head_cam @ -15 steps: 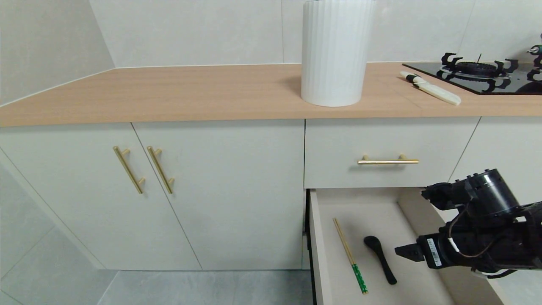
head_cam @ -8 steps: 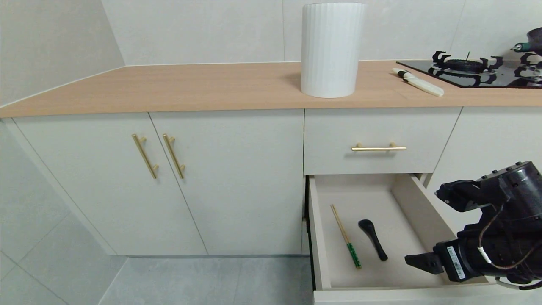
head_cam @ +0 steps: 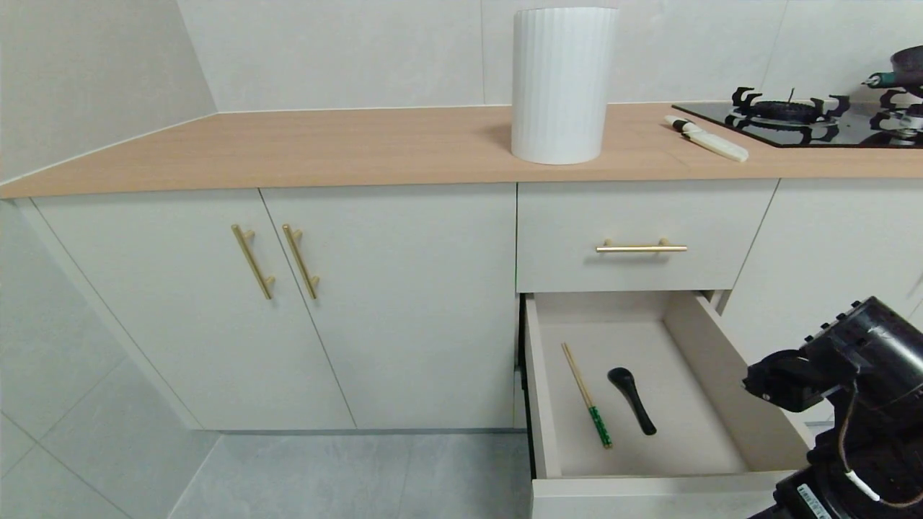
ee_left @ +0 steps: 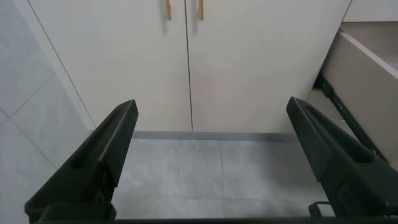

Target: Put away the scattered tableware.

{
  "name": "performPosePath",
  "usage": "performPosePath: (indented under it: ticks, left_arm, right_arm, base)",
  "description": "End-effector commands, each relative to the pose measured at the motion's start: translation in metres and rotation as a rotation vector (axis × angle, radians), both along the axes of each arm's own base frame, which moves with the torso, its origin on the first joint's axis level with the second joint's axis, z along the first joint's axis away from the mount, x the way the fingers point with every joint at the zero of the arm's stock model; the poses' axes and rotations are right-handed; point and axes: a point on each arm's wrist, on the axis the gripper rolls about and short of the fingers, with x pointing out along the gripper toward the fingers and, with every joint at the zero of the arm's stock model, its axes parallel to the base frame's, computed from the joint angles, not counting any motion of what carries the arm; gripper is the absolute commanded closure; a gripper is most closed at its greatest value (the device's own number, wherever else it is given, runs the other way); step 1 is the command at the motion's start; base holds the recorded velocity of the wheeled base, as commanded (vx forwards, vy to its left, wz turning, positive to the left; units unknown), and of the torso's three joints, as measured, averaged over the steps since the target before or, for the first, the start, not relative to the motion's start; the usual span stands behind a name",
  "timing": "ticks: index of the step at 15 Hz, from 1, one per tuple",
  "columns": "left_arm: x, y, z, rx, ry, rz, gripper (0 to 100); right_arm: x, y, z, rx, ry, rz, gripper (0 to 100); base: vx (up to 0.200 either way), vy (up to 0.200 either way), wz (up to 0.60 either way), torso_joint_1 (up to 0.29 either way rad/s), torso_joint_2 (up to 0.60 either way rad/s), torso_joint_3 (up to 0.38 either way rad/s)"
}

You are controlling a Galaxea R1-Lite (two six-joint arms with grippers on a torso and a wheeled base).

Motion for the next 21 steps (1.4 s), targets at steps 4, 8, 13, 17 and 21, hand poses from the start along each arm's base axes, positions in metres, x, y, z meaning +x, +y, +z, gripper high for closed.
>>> performPosePath:
  ticks: [4,8,13,17,21]
  left_arm:
    - [0.0,0.0,0.0,0.0,0.001,0.001,0]
    - [0.0,0.0,0.0,0.0,0.001,0.001,0]
    - [0.0,0.0,0.0,0.0,0.001,0.001,0]
    - [0.0,0.0,0.0,0.0,0.001,0.001,0]
    - [0.0,0.0,0.0,0.0,0.001,0.001,0]
  right_arm:
    - [0.034,0.022,-0.042,-0.13,0.232,-0.01,0]
    - [0.058,0.035,-0.064,-0.162,0.291,-0.137,0]
    - [0.064,0.032,-0.06,-0.082,0.11,-0.174,0]
    - [0.079,0.028,-0.061,-0.049,-0.065,-0.24,0]
    - [0.101,0.025,-0.062,0.023,-0.187,-0.285,0]
  base:
    - [0.0,0.0,0.0,0.0,0.0,0.0]
    - [0.0,0.0,0.0,0.0,0.0,0.0]
    - [0.0,0.0,0.0,0.0,0.0,0.0]
    - [0.0,0.0,0.0,0.0,0.0,0.0]
    - [0.0,0.0,0.0,0.0,0.0,0.0]
